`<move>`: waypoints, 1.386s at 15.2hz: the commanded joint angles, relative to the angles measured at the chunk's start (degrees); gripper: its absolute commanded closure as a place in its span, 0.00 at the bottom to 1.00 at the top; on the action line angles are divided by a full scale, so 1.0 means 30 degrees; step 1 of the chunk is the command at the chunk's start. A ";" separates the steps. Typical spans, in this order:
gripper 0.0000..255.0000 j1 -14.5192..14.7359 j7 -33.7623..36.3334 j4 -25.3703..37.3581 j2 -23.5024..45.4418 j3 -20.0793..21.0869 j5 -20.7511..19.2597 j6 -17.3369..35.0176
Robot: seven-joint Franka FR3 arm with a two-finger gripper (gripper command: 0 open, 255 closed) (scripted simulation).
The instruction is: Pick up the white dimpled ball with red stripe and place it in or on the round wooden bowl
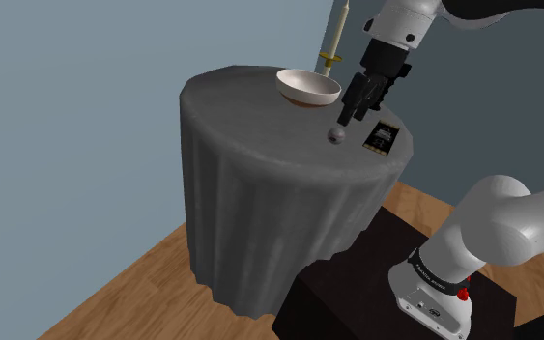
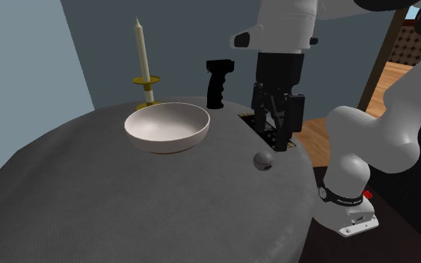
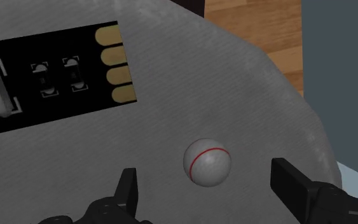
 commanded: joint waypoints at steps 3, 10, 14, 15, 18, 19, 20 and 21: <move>0.00 0.0155 0.0134 -0.0671 0.0091 0.0281 0.0362 0.0863; 0.00 0.0244 0.0085 -0.1791 0.0124 0.0525 0.0569 0.2032; 0.00 0.0244 0.0085 -0.1790 0.0124 0.0526 0.0569 0.2033; 0.00 0.0244 0.0085 -0.1789 0.0122 0.0525 0.0569 0.2028; 1.00 0.0244 0.0085 -0.1789 0.0122 0.0525 0.0569 0.2028; 1.00 0.0244 0.0085 -0.1789 0.0122 0.0524 0.0568 0.2027; 1.00 0.0244 0.0085 -0.1789 0.0122 0.0525 0.0568 0.2027; 1.00 0.0244 0.0085 -0.1789 0.0122 0.0525 0.0568 0.2027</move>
